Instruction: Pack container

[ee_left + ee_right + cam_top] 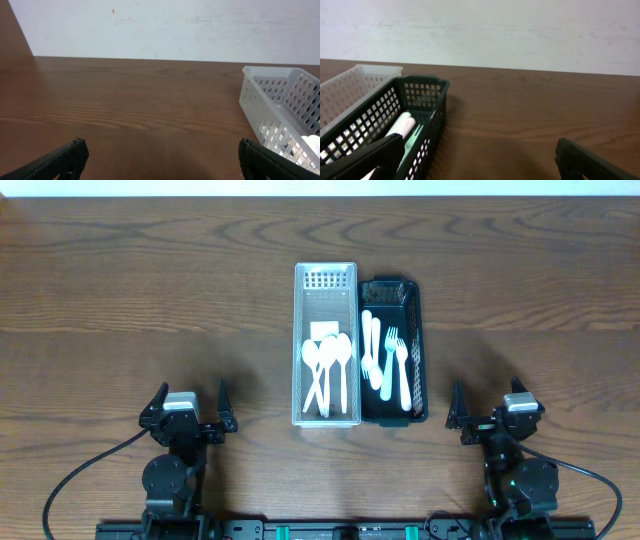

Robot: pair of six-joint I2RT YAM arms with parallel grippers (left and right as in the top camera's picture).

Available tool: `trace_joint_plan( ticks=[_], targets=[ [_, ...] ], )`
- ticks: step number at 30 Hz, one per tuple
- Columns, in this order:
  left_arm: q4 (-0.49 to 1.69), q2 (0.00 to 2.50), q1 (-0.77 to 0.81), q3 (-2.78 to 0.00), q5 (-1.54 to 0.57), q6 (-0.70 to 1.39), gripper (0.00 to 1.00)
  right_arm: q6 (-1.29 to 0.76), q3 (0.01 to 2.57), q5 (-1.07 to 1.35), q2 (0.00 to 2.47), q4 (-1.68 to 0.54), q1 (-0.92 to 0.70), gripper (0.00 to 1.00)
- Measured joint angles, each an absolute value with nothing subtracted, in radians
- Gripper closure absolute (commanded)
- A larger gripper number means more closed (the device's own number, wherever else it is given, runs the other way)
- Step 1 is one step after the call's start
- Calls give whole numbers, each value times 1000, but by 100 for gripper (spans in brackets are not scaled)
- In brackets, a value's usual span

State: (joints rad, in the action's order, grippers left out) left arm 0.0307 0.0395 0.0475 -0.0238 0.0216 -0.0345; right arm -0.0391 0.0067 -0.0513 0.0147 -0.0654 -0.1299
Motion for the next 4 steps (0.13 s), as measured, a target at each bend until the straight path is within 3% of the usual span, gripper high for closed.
trace_joint_plan(
  ticks=[4],
  targets=[
    [31,39,47,-24,22,-35,2,-39,7,-51,15,-65,-130,1]
  ],
)
